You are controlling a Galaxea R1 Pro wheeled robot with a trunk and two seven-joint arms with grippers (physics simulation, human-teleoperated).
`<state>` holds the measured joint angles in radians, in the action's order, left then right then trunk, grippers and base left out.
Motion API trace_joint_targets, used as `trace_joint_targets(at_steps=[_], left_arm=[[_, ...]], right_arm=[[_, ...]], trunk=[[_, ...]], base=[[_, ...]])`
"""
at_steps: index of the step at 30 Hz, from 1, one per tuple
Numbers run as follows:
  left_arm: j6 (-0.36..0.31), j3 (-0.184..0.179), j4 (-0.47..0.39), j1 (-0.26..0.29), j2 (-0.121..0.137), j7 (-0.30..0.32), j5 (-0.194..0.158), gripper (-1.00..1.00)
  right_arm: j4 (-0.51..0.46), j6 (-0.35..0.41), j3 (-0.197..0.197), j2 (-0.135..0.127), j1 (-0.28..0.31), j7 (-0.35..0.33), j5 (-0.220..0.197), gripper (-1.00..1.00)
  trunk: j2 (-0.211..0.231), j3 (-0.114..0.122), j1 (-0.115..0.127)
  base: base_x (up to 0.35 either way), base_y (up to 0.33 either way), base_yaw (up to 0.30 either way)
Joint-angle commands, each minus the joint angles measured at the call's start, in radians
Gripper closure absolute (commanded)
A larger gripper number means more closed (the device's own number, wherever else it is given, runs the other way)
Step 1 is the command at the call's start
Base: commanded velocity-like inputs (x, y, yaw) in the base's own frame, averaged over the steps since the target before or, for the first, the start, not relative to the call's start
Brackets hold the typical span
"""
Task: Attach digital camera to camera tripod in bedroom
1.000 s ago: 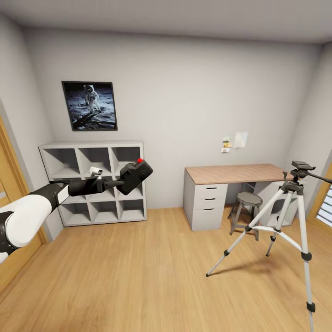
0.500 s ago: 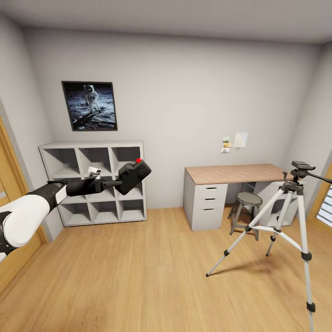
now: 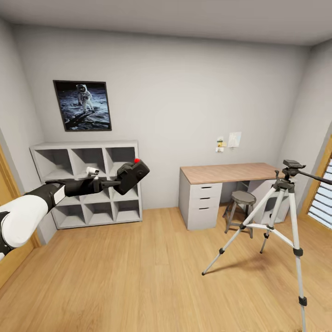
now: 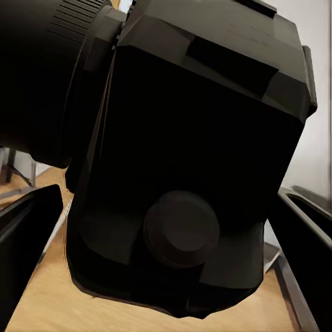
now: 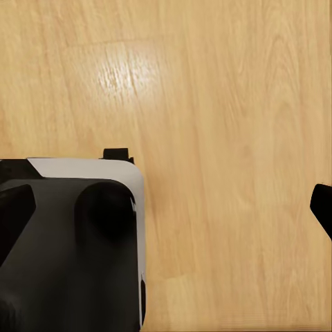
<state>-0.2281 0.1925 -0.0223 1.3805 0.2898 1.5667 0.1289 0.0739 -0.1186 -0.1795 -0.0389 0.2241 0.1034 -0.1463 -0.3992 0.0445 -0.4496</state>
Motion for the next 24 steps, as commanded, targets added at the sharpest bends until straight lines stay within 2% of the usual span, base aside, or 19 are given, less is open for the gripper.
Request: trace_joint_targets(at_steps=[1, 17, 24], left_arm=[[-0.01, 0.015, -0.001, 0.0, 0.0, 0.004, 0.011, 1.0], [-0.007, 0.014, -0.001, 0.0, -0.003, 0.004, 0.011, 1.0], [-0.008, 0.014, -0.001, 0.0, -0.004, 0.004, 0.011, 1.0]], right_arm=[[0.004, -0.007, -0.008, 0.001, 0.001, 0.0, -0.01, -1.0], [0.004, -0.007, -0.008, 0.001, 0.001, -0.001, -0.01, -1.0], [0.004, -0.007, -0.009, 0.001, 0.001, -0.001, -0.01, -1.0]], trunk=[[-0.001, 0.0, 0.0], [-0.001, 0.0, 0.0], [-0.001, 0.0, 0.0]], base=[[0.0, 0.0, -0.229], [0.0, 0.0, -0.206], [0.002, 0.0, -0.085]])
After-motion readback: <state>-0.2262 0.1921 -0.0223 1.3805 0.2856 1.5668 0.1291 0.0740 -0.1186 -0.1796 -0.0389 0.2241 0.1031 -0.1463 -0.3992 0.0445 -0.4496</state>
